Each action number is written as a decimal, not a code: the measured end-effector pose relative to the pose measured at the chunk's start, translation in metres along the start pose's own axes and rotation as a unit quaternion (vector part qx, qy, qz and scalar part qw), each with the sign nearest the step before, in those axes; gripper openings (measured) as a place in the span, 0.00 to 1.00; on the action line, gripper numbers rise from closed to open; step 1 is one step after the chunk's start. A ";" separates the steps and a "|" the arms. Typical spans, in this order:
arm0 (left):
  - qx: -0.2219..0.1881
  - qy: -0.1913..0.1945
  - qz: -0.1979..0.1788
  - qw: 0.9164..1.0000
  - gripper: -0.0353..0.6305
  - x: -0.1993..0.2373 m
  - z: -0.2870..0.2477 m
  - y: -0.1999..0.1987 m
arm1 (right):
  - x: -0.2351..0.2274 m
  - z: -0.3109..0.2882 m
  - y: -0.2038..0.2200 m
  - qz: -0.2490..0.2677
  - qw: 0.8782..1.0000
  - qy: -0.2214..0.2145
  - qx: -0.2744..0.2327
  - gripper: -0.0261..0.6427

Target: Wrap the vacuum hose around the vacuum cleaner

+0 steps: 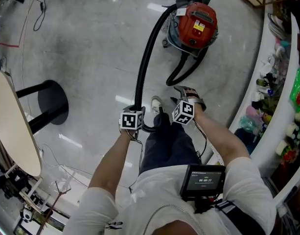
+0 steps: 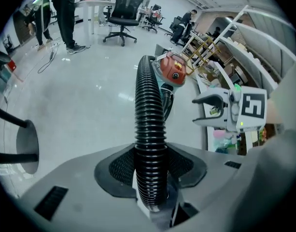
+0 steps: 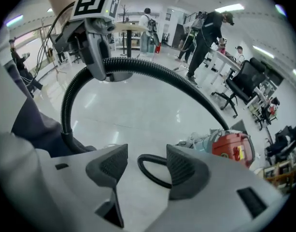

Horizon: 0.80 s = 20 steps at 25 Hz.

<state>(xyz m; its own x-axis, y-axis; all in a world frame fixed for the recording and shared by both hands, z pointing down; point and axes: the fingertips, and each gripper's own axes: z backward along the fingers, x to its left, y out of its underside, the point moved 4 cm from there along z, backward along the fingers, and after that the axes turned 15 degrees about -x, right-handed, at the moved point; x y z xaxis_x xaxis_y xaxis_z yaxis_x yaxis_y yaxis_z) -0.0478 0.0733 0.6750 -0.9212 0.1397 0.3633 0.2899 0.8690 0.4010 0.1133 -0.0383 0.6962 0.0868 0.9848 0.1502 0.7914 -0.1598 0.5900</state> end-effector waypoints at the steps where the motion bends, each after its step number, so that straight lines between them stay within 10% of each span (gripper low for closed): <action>1: -0.003 0.002 0.016 1.000 0.30 -0.007 -0.001 -0.001 | 0.010 0.006 0.007 -0.014 1.000 -0.008 0.001 0.41; 8: -0.014 0.026 0.128 0.991 0.30 -0.064 -0.016 0.006 | 0.098 0.054 0.062 -0.099 0.990 -0.099 0.014 0.41; 14: -0.011 0.037 0.159 0.987 0.30 -0.109 -0.027 0.014 | 0.128 0.123 0.110 -0.216 0.974 -0.065 0.008 0.41; 20: -0.002 0.045 0.197 0.979 0.30 -0.145 -0.038 0.015 | 0.166 0.167 0.122 -0.204 0.977 -0.065 -0.017 0.41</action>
<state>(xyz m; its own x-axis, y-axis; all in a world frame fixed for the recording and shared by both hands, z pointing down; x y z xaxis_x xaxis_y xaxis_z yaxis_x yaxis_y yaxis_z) 0.0998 0.0476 0.6602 -0.7109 0.4223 0.5624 0.6198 0.7541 0.2173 0.3259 0.1173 0.6606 -0.1528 0.9670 -0.2037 0.7564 0.2471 0.6056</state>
